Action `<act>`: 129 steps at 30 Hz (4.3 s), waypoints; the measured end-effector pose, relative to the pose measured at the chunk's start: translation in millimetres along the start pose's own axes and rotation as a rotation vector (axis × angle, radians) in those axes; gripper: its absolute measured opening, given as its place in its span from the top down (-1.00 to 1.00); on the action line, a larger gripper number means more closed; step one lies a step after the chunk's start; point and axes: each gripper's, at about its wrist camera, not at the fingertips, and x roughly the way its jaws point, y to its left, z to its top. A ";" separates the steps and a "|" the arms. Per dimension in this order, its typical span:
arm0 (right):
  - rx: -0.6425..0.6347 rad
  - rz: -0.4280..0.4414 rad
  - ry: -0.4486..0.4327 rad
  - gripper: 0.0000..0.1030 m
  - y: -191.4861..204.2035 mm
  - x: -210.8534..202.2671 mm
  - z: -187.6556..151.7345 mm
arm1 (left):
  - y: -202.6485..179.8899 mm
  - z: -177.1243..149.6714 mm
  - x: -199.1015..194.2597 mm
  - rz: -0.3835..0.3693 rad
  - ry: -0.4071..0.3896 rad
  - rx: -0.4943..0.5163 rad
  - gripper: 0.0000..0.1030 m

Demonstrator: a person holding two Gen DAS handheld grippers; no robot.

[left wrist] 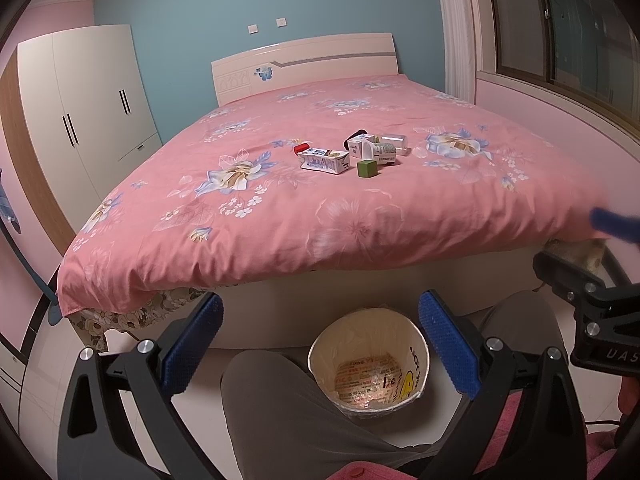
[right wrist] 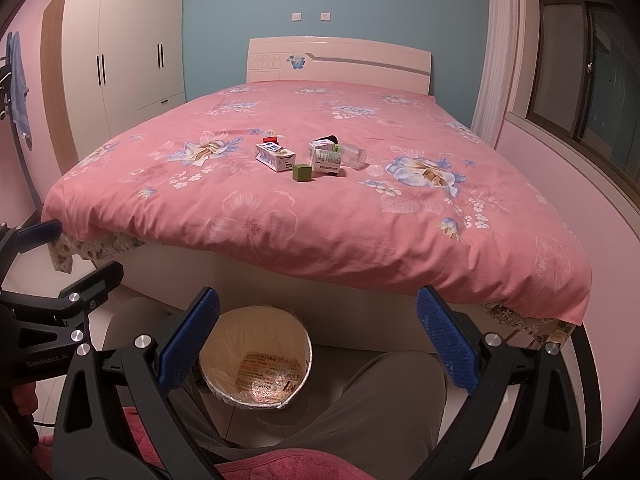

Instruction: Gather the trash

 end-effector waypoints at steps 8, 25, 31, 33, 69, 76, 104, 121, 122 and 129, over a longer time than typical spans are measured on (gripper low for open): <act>-0.001 0.001 0.002 -0.87 -0.3 1.7 -1.0 | 2.5 -0.1 -0.4 -0.003 0.001 0.001 -0.93; -0.029 0.040 0.003 -0.87 0.9 16.1 16.0 | 4.2 18.2 28.5 -0.068 0.058 -0.004 -0.93; -0.072 0.014 -0.032 -0.87 -8.2 32.3 44.3 | 17.5 56.6 57.6 -0.051 0.053 -0.039 -0.93; -0.067 0.023 -0.029 -0.87 -15.0 40.9 56.9 | 22.5 68.7 66.2 -0.049 0.053 -0.054 -0.93; 0.034 0.104 0.243 -0.87 -60.2 331.8 223.7 | 42.2 252.8 394.0 -0.010 0.424 -0.306 -0.93; 0.042 0.111 0.348 -0.87 -50.6 397.6 223.0 | 40.4 243.1 452.5 0.019 0.531 -0.340 -0.93; -0.003 0.134 0.434 -0.17 -49.0 428.3 213.9 | 28.5 228.5 450.5 -0.134 0.578 -0.189 0.03; -0.086 0.098 0.246 -0.17 -55.3 281.1 250.5 | 29.7 265.5 281.9 -0.059 0.280 0.052 0.03; -0.091 0.098 0.236 -0.17 -54.7 271.9 251.3 | 30.6 265.9 267.7 -0.058 0.262 0.059 0.03; -0.126 0.114 0.150 -0.17 -43.1 202.9 258.2 | 30.7 261.9 198.7 -0.045 0.161 0.101 0.03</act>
